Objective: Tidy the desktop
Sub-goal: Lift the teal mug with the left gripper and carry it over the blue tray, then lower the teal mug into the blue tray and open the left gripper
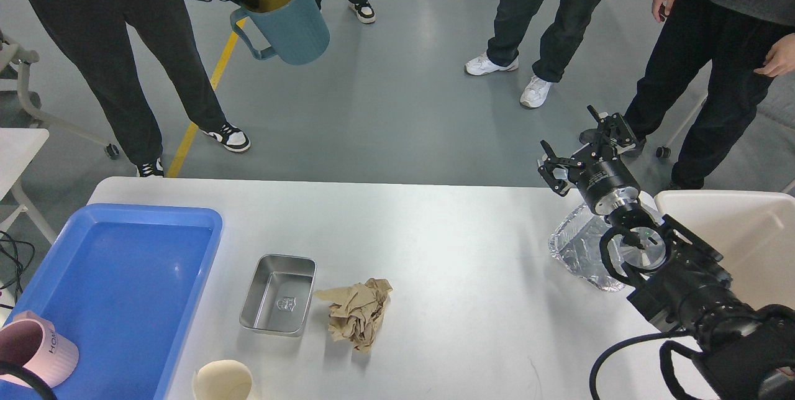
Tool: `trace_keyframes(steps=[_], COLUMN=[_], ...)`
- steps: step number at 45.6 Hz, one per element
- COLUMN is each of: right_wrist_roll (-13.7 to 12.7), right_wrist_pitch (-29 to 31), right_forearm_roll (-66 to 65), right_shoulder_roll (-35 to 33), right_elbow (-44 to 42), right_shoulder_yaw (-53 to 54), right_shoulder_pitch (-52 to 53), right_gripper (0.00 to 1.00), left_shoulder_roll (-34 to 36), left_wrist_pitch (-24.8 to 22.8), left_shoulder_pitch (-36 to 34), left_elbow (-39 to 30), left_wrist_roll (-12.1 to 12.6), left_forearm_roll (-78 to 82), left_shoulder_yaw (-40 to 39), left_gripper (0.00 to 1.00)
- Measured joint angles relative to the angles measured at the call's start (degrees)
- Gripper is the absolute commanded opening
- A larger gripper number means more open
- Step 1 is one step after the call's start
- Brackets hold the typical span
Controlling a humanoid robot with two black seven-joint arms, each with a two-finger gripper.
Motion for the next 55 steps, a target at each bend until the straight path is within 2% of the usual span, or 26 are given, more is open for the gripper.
trace_keyframes(steps=[4, 8, 15, 23, 31, 38, 45, 55], right_wrist_roll=[0.00, 0.00, 0.00, 0.01, 0.03, 0.03, 0.04, 0.07], right_wrist_pitch=[0.00, 0.00, 0.00, 0.00, 0.00, 0.08, 0.10, 0.17], right_forearm_roll=[-0.11, -0.18, -0.35, -0.37, -0.37, -0.38, -0.40, -0.38], right_shoulder_roll=[-0.03, -0.01, 0.13, 0.87, 0.96, 0.97, 0.97, 0.84], right_elbow=[0.00, 0.00, 0.00, -0.04, -0.07, -0.03, 0.00, 0.00], right_shoulder_yaw=[0.00, 0.00, 0.00, -0.05, -0.08, -0.08, -0.08, -0.08], right_shoulder_pitch=[0.01, 0.01, -0.14, -0.18, -0.56, -1.02, -1.22, -1.32], right_gripper=[1.00, 1.00, 1.00, 1.00, 1.00, 1.00, 1.00, 1.00], left_shoulder_roll=[4.05, 10.60, 24.99, 34.28, 35.55, 33.52, 30.05, 28.75], left_wrist_pitch=[0.00, 0.00, 0.00, 0.00, 0.00, 0.01, 0.01, 0.01], left_shoulder_pitch=[3.41, 8.27, 19.97, 34.96, 48.51, 59.26, 65.78, 69.45], left_elbow=[-2.61, -8.18, -20.61, -27.95, -28.68, -28.67, -28.53, -28.46], left_wrist_roll=[0.04, 0.04, -0.18, -0.79, -1.77, -4.06, -4.69, -5.30], left_forearm_roll=[0.39, 0.66, 0.88, 1.22, 4.45, 11.10, 16.86, 21.06], left_shoulder_yaw=[0.01, -0.16, -1.45, -6.37, -14.35, -21.77, -27.17, -28.00], left_gripper=[0.01, 0.01, 0.01, 0.00, 0.00, 0.00, 0.00, 0.00])
